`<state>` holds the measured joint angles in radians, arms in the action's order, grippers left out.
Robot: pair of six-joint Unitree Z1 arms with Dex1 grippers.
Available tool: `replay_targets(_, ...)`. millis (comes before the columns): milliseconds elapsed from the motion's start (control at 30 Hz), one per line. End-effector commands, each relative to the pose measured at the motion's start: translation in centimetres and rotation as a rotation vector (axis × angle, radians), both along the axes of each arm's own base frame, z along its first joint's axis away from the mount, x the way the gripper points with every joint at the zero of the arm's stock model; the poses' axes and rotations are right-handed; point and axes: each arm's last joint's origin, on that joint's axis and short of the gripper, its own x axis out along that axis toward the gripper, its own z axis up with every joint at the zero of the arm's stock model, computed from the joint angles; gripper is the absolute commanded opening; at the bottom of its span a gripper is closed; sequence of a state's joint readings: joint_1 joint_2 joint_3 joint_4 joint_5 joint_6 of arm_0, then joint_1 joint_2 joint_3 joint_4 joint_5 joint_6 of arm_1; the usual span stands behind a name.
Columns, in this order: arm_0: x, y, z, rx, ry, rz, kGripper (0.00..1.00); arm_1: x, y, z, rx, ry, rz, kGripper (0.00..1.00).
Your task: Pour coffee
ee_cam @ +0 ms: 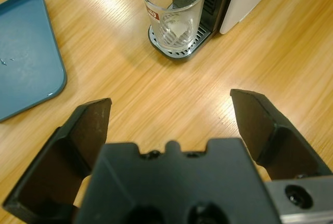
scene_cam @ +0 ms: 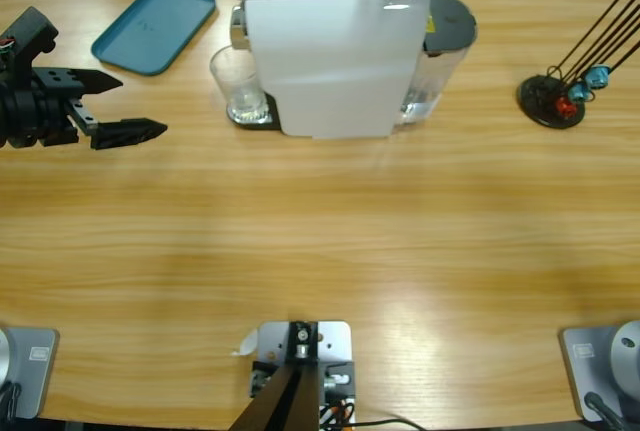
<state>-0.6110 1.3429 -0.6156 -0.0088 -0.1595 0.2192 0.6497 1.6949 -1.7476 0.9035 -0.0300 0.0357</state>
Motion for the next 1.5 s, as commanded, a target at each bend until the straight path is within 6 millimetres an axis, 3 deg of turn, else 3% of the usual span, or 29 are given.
replay_targets(33,-0.6,0.3,-0.6,0.009,0.016,-0.011,1.0,-0.2,-0.5,-0.4,0.0,0.031,-0.012,1.0)
replay_targets(867,-0.4,0.0,-0.5,-0.018,0.016,-0.018,1.0,0.2,-0.2,-1.4,-0.011,0.046,-0.026,1.0)
replay_targets(1067,-0.5,-0.1,-0.6,-0.025,0.027,-0.035,1.0,-0.2,-0.5,-0.5,0.002,0.03,-0.025,1.0)
replay_targets(1167,-0.5,-0.3,-1.0,-0.038,0.058,-0.07,1.0,-1.3,-1.3,0.3,0.014,0.015,-0.025,1.0)
replay_targets(1300,-0.7,-0.2,-0.6,-0.052,0.041,-0.069,1.0,-4.9,-4.0,0.6,0.023,0.01,-0.021,1.0)
replay_targets(1500,-1.5,0.2,-0.8,-0.064,0.053,-0.088,1.0,-11.1,-8.0,-2.8,0.098,0.025,0.05,1.0)
